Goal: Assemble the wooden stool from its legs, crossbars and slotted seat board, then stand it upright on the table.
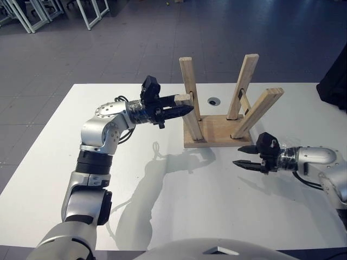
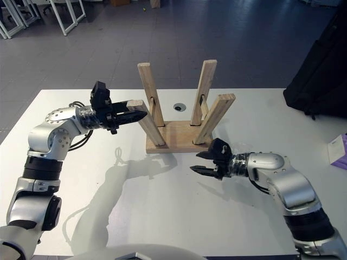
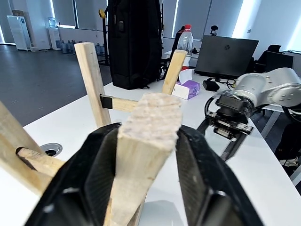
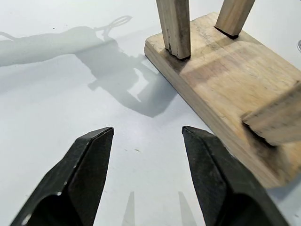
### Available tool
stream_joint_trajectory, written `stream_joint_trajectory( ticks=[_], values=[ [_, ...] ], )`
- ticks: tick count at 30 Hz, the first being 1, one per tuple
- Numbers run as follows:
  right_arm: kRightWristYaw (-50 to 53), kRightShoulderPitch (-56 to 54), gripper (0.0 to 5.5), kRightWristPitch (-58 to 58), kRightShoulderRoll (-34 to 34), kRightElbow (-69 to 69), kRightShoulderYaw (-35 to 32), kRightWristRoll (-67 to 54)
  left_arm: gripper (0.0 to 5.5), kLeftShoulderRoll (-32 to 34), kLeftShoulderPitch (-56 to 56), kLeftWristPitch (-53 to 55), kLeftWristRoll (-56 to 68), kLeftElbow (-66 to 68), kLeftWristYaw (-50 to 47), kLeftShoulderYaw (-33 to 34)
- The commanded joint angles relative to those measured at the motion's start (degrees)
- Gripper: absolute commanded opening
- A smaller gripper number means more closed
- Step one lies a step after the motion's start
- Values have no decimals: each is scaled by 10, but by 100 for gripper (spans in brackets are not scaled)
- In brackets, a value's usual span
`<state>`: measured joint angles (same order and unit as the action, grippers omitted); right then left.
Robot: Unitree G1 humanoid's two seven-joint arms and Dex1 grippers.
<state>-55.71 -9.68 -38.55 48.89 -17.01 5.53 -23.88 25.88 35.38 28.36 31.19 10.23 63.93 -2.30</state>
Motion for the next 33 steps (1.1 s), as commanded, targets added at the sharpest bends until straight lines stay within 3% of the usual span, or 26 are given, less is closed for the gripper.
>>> stream_joint_trajectory(
  ticks=[1, 8, 16, 30, 33],
  values=[
    [-51, -49, 267, 32, 51, 93, -9, 28, 144, 0, 8, -5, 3, 0, 20, 2],
    [-132, -147, 267, 84, 97, 248, -17, 62, 133, 96, -31, 90, 49, -57, 126, 5],
    [-234, -183, 267, -90, 108, 149, -91, -124, 133, 183, -68, 144, 98, -102, 165, 43],
    [-216, -282, 267, -151, 19, 143, -40, -166, 133, 211, -86, 156, 119, -121, 190, 34],
    [-215, -287, 217, -169, 10, 145, -30, -173, 133, 213, -88, 154, 116, -122, 194, 31]
  ],
)
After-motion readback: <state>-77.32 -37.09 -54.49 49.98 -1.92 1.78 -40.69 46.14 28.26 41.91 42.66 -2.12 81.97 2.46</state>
